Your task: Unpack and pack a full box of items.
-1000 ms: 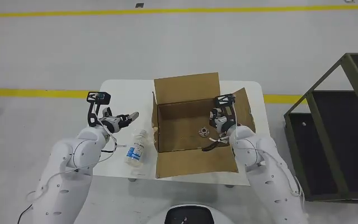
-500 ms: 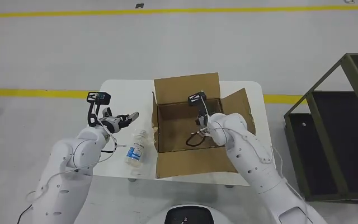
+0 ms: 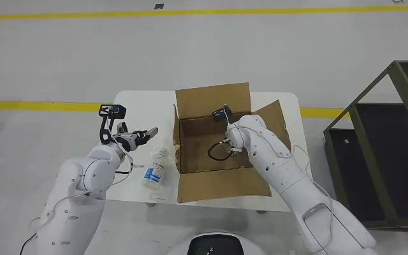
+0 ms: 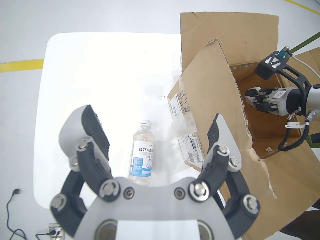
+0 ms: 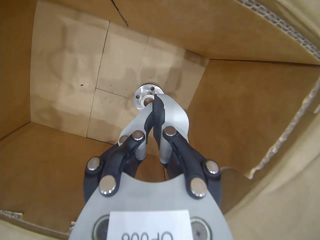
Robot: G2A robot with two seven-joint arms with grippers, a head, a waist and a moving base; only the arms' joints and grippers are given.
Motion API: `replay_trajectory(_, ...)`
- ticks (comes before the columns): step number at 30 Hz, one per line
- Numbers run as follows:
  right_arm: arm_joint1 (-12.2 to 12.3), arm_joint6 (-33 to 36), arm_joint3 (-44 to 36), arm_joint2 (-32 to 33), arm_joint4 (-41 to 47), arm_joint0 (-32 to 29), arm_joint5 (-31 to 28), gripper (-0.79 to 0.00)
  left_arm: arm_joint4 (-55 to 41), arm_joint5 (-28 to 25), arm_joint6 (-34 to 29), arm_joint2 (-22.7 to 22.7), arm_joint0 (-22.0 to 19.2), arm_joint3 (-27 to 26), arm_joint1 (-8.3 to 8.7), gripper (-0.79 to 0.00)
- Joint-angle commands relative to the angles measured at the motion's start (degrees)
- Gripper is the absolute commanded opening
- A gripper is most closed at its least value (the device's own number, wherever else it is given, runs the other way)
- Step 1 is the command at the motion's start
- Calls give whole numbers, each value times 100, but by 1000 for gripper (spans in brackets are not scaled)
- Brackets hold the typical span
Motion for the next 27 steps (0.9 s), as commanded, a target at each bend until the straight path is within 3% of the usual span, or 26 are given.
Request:
replay_trajectory(1, 0, 0, 1, 0, 0, 0, 0, -785, 0, 0, 0, 0, 0, 0, 0, 0)
replay_trajectory(12, -90, -252, 347, -155, -216, -34, -9, -785, 0, 0, 0, 0, 0, 0, 0, 0)
replay_trajectory(13, -117, -252, 418, -188, -210, -7, -17, -622, 0, 0, 0, 0, 0, 0, 0, 0)
replay_trajectory(16, -201, -254, 655, -265, -147, 98, -98, -486, 0, 0, 0, 0, 0, 0, 0, 0)
replay_trajectory(25, -426, -358, 1318, -461, -132, 321, -115, -354, 0, 0, 0, 0, 0, 0, 0, 0)
replay_trajectory(27, -472, -412, 1468, -494, -128, 335, -107, -397, 0, 0, 0, 0, 0, 0, 0, 0)
